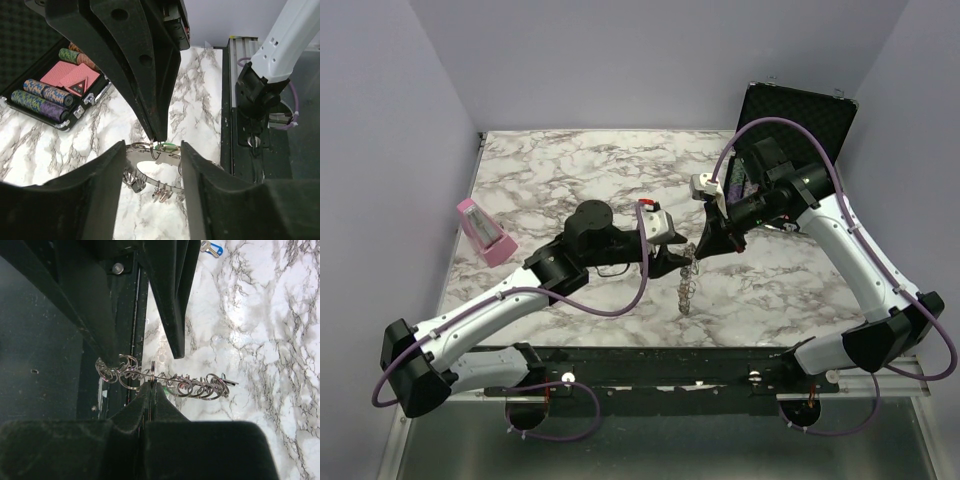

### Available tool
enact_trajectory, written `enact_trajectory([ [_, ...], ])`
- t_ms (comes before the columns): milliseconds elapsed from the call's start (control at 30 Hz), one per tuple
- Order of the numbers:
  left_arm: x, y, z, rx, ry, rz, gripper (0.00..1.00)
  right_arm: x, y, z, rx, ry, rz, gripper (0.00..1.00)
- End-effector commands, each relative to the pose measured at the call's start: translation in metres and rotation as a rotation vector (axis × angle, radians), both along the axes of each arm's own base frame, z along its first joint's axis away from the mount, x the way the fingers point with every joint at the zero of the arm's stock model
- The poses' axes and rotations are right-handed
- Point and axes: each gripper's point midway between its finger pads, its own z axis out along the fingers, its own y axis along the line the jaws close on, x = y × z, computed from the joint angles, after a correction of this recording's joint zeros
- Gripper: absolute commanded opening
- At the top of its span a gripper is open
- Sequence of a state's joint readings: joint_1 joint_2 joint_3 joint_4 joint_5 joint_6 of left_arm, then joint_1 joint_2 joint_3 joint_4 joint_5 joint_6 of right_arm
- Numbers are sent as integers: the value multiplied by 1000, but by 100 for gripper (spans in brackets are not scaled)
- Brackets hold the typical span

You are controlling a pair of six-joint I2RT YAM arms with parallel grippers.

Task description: Put the keys on the keyring

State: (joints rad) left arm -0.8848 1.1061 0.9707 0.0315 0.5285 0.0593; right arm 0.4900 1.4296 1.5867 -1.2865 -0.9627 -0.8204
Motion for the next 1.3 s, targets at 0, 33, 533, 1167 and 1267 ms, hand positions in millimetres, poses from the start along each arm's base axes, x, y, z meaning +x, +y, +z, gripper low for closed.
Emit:
enact_trajectory([
  [0,6,-1,0,31,-19,12,50,-8,2,18,52,-19,23,0],
  [33,6,-2,-2,36,-14,9,49,-8,2,18,54,-20,24,0],
  [533,3,-10,-10,66,14,-52,29,-10,2,19,57,-10,27,0],
  [1167,-8,11,30,-274,42,21,0,-20,-2,26,149,39,-3,39],
  [1267,-9,18,35,-365,31,44,0,-23,-9,40,232,58,-15,45],
])
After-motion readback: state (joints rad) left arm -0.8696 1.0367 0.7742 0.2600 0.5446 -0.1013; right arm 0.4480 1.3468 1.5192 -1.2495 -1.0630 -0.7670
